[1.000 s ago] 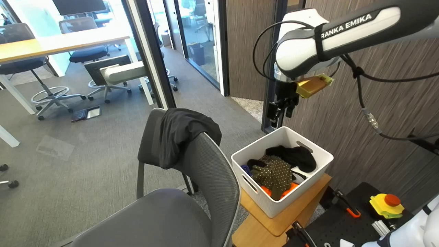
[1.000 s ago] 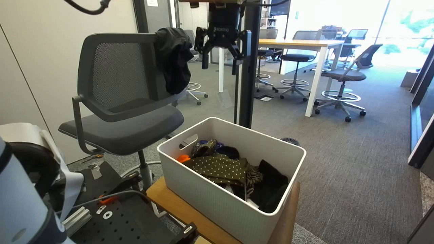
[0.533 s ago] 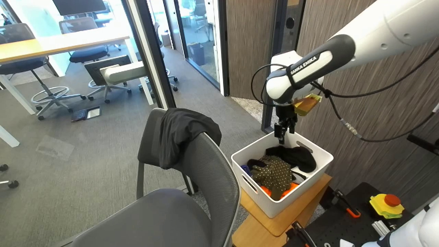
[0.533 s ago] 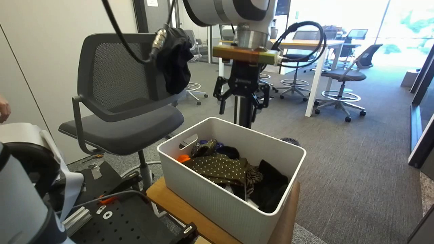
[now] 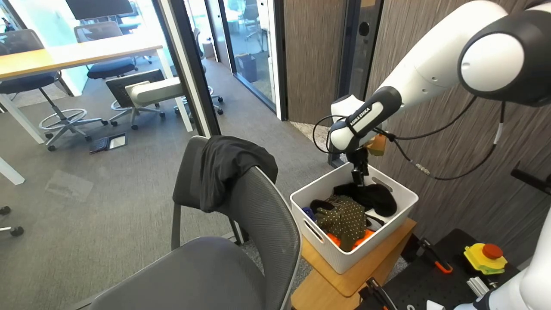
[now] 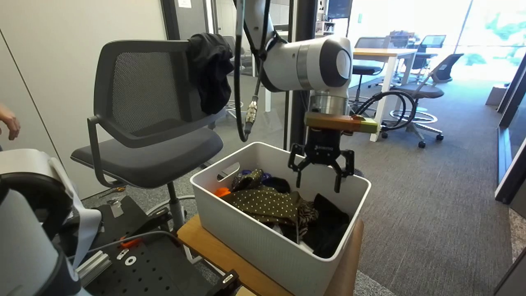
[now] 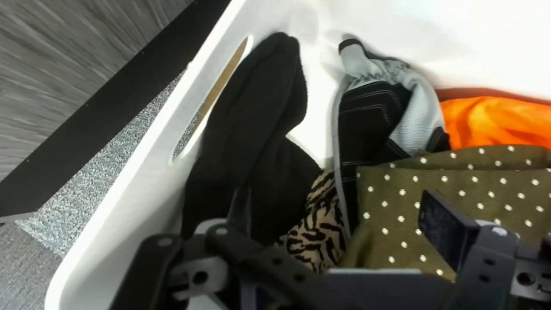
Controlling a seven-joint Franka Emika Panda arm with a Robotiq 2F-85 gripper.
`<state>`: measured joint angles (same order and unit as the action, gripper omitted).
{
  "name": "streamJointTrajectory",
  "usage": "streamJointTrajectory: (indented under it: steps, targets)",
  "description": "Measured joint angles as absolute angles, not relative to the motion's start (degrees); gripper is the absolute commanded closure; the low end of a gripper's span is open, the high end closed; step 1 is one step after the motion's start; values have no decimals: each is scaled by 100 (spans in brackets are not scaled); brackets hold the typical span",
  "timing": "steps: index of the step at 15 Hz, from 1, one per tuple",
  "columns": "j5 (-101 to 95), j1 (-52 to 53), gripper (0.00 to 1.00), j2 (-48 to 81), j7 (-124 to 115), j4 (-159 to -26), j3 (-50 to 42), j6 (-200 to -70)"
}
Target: Put the black shirt on the chair.
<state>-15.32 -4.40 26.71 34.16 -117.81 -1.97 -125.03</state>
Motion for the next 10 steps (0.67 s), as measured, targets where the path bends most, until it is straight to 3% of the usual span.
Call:
streamJointTrajectory:
  steps: [10]
  targets:
    - [-2295,-733,0,3968,4307,-11339,-206,-13534]
